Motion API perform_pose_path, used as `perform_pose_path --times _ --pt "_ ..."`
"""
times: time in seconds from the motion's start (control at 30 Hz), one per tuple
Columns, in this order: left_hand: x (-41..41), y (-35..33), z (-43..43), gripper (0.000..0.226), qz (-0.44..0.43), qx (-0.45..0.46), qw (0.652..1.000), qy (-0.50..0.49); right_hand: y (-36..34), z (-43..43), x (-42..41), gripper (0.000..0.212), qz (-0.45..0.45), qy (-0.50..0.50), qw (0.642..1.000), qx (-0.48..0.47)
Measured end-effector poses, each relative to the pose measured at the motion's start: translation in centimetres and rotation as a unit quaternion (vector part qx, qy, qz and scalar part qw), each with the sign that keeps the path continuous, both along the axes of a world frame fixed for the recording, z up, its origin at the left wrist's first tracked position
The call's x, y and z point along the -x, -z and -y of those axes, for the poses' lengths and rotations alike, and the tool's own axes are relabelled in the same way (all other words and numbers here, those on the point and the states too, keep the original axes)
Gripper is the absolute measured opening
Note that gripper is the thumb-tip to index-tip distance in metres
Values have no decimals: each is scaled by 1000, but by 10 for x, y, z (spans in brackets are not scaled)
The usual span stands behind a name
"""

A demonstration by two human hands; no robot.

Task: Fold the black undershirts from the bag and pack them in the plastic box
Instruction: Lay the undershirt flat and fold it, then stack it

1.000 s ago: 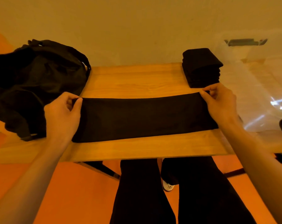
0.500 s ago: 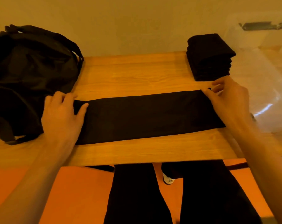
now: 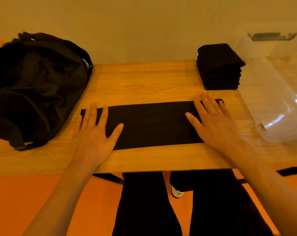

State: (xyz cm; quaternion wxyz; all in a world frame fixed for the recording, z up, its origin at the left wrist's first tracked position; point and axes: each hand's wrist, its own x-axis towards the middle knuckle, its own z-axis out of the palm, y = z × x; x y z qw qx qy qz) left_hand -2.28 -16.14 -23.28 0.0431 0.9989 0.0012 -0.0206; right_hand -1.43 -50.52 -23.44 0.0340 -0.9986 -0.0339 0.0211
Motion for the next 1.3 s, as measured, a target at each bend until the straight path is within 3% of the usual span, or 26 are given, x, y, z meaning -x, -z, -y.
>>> perform_pose_path --times 0.43,0.57,0.63,0.73,0.9,1.07,1.2,1.3 --pt "3 2 -9 88 -4 3 1000 -20 -2 13 3 80 -16 31 999 8" --pt "11 -2 -1 88 125 3 992 -20 -14 -16 36 74 87 7 996 12" --pt "24 -6 19 78 188 44 981 -9 -17 -43 58 71 74 -73 994 -44" --pt "43 -6 62 66 214 110 970 24 -17 -76 70 68 49 -138 984 -102" --pt "28 2 70 74 131 45 990 5 -11 -82 24 70 34 -74 995 -64" --pt "26 6 22 92 12 -26 999 -45 0 -6 11 81 10 16 1000 -12" --pt "29 -1 6 95 -15 -17 997 -70 -2 33 14 86 -37 55 997 -38" --pt "30 -13 33 92 43 -9 998 -49 -6 27 28 73 45 59 995 -69"
